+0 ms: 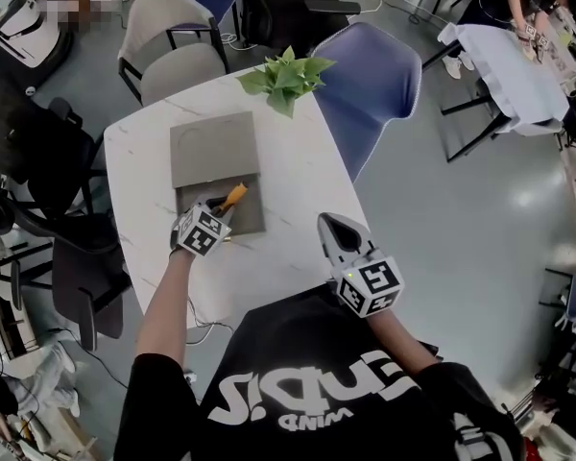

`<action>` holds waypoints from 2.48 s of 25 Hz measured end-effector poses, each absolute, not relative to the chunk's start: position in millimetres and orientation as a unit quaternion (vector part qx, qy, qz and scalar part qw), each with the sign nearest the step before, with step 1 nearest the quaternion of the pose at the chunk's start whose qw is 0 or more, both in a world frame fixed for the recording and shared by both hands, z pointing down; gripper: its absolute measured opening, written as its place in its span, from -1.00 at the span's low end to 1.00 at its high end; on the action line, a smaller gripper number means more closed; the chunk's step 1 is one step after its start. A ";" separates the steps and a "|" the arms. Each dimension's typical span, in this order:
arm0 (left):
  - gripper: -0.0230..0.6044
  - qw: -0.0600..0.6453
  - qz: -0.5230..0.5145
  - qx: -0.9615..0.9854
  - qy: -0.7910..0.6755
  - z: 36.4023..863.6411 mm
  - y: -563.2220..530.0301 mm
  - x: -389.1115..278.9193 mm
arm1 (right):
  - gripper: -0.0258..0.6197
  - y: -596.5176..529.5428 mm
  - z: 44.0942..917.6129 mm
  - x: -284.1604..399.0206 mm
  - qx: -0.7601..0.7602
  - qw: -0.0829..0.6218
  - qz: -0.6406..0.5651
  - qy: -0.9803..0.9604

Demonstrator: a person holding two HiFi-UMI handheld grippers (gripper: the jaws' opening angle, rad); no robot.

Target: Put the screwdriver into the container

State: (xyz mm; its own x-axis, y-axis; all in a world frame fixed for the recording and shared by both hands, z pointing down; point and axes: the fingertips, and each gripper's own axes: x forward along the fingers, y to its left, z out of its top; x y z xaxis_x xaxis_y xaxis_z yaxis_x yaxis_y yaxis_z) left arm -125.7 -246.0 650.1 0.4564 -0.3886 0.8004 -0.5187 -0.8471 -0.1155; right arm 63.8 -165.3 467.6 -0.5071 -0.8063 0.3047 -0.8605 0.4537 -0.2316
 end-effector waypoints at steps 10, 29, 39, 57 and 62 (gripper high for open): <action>-0.66 0.087 0.462 0.840 -0.271 665.0 -250.0 -125.3 | -0.88 -166.3 473.3 68.5 0.493 0.083 0.186 -0.846; -0.45 0.094 0.434 0.840 -0.311 643.4 -250.6 -131.3 | -0.88 -167.0 477.3 66.2 0.476 0.087 0.188 -0.855; -0.88 0.069 0.315 0.857 -0.403 526.3 -236.7 -140.2 | -0.88 -167.9 472.6 54.6 0.452 0.084 0.180 -0.870; -0.88 0.054 0.069 0.810 -0.581 436.8 -118.1 -158.1 | -0.88 -159.2 448.1 21.2 0.395 0.067 0.119 -0.909; -0.88 0.061 0.055 0.797 -0.598 446.2 -108.3 -160.9 | -0.88 -159.4 450.1 15.8 0.388 0.070 0.105 -0.913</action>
State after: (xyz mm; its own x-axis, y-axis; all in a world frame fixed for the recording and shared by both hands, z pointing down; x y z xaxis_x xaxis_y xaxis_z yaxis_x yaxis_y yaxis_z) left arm -160.9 -108.3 446.2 0.2791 -0.9468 0.1606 -0.9602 -0.2776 0.0319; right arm 15.8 -159.4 450.1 -0.6896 -0.6932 0.2096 -0.7227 0.6773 -0.1378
